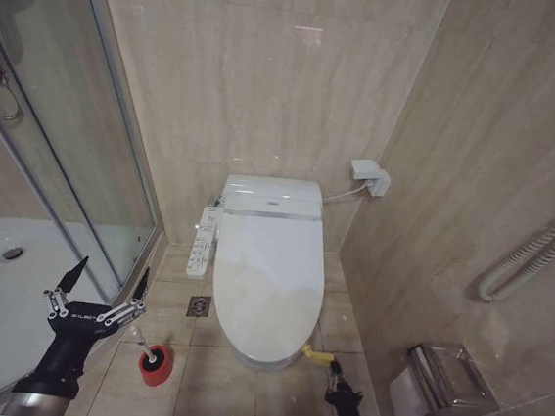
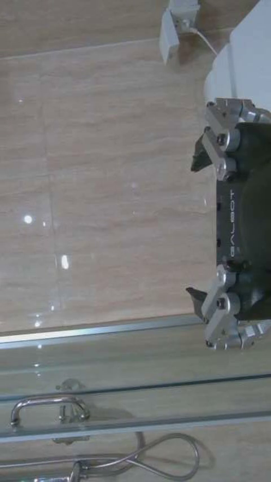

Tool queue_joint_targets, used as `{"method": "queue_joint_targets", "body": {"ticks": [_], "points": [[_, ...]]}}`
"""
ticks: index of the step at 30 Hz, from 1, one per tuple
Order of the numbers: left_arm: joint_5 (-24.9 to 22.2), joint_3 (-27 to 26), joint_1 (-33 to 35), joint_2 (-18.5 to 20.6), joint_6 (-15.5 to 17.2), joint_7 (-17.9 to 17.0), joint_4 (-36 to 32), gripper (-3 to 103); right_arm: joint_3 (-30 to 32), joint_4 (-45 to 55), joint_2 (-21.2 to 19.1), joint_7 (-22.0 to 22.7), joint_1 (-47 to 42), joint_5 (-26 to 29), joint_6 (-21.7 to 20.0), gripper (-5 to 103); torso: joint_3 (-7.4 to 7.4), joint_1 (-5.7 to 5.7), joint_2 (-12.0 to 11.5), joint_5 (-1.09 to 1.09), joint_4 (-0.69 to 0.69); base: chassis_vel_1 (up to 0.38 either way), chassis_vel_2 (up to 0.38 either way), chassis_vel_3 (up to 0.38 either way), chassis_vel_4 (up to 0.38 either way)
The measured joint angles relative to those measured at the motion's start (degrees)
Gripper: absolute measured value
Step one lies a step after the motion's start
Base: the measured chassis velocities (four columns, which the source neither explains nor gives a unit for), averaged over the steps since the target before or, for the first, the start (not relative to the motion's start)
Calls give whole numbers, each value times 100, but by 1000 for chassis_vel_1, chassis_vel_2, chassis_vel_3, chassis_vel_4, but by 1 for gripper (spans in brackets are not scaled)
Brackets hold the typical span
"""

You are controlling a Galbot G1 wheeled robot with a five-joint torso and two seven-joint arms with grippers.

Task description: Open the toilet lid, clean the toilet bowl with a toilet brush, close the toilet lid, and flush.

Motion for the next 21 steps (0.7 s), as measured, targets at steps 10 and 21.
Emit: {"method": "queue_joint_targets", "body": {"ticks": [10,21], "points": [[0,0,0,0,0,0,0,100,325,2112,-330,205,-539,1571,-878,0,0,-1,1,-2,-2,0,0,0,0],[0,0,0,0,0,0,0,100,273,4015,-333,1097,631,2403,-1975,0,0,0,0,-4,0,0,0,0,0]]}}
